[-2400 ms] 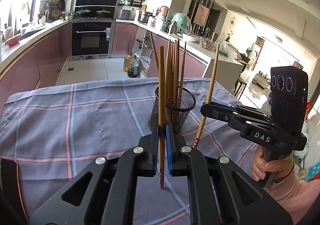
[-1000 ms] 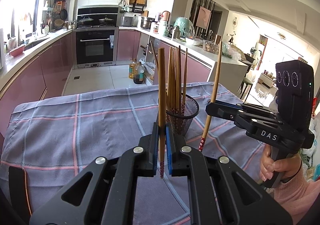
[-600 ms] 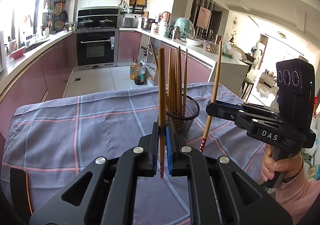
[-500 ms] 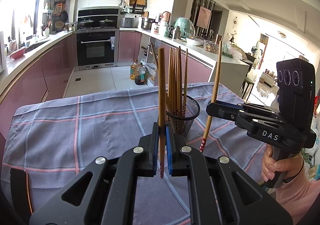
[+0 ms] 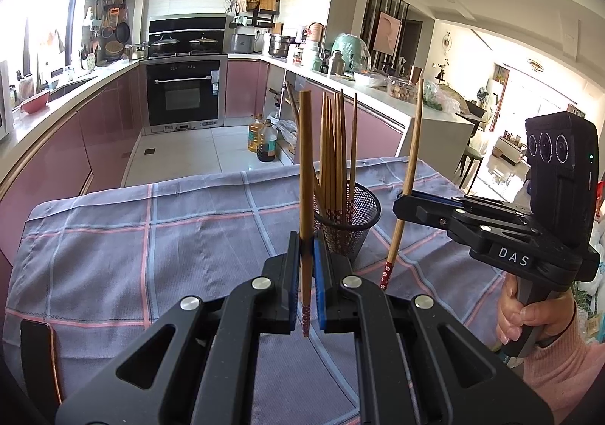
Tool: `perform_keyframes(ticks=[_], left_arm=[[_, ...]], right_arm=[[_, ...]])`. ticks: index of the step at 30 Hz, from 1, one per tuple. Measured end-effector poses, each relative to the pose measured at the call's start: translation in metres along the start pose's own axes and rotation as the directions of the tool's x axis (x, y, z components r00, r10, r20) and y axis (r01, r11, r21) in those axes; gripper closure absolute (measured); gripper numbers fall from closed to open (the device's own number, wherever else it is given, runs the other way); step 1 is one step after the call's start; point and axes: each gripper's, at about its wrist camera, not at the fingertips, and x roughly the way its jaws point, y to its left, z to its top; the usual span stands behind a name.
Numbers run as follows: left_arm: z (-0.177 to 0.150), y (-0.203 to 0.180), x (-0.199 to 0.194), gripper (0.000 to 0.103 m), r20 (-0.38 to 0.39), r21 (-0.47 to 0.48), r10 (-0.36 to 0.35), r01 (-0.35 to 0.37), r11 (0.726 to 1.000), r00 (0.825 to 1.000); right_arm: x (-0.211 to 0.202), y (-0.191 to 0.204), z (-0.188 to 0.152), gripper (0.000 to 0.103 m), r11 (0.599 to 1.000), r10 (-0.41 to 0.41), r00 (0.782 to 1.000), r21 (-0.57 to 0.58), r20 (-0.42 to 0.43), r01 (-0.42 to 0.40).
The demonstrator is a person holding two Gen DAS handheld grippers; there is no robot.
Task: Organize utensils
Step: 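Hold both chopsticks upright and move both tools toward the mesh cup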
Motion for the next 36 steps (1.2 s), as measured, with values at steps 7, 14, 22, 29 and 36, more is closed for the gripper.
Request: perform_keyframes(ticks=[7, 14, 22, 29, 36], left_arm=[[0.0008, -0.0011, -0.0006, 0.095, 0.003, 0.001, 0.002, -0.002, 1.0, 1.0], [0.0027, -0.0021, 0.0007, 0.095, 0.005, 0.004, 0.004, -0.004, 1.0, 1.0], [0.0032, -0.0037, 0.0014, 0.095, 0.006, 0.005, 0.003, -0.003, 1.0, 1.0], [0.0033, -0.0046, 0.0016, 0.095, 0.007, 0.006, 0.004, -0.004, 1.0, 1.0], [0.0037, -0.0048, 0.0028, 0.095, 0.009, 0.008, 0.002, -0.002, 1.0, 1.0]], right_arm=[[0.0008, -0.001, 0.0002, 0.097, 1.0, -0.001, 1.0, 0.001, 0.001, 0.001], [-0.0013, -0.0023, 0.0007, 0.097, 1.0, -0.005, 1.0, 0.006, 0.008, 0.005], [-0.0016, -0.0024, 0.0018, 0.097, 1.0, -0.006, 1.0, 0.004, 0.012, 0.005], [-0.0024, -0.0022, 0.0025, 0.097, 1.0, -0.006, 1.0, 0.003, 0.016, 0.006], [-0.003, -0.0024, 0.004, 0.097, 1.0, -0.006, 1.0, 0.003, 0.02, 0.006]])
